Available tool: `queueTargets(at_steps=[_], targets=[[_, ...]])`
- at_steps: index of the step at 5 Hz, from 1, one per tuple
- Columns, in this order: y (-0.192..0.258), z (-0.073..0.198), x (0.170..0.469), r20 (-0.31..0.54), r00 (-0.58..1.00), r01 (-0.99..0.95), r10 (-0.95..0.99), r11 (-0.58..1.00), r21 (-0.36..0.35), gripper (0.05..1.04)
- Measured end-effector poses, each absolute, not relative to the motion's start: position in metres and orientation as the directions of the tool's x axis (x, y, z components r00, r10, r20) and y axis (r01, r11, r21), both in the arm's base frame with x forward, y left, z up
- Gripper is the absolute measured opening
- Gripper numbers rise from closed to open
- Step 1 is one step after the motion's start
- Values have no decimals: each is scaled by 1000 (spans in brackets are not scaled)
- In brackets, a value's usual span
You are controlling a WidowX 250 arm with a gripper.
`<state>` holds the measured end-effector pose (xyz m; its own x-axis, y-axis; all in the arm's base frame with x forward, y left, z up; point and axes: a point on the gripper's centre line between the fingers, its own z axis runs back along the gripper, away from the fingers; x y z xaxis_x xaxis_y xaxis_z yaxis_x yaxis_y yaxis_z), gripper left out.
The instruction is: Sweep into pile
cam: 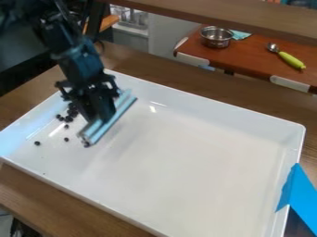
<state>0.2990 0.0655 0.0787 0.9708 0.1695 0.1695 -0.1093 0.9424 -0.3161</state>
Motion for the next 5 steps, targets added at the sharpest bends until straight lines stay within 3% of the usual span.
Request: queueTargets(at_steps=[1, 2, 3, 4, 5], targets=[[69, 55, 301, 157, 965, -160, 208, 948, -277, 354], [74, 50, 303, 168, 962, -172, 218, 953, -250, 352], [85, 50, 304, 147, 958, -204, 247, 944, -260, 352], [130, 67, 305, 128, 935, -294, 332, 923, -248, 352], [140, 68, 298, 102, 946, -285, 308, 939, -189, 354]])
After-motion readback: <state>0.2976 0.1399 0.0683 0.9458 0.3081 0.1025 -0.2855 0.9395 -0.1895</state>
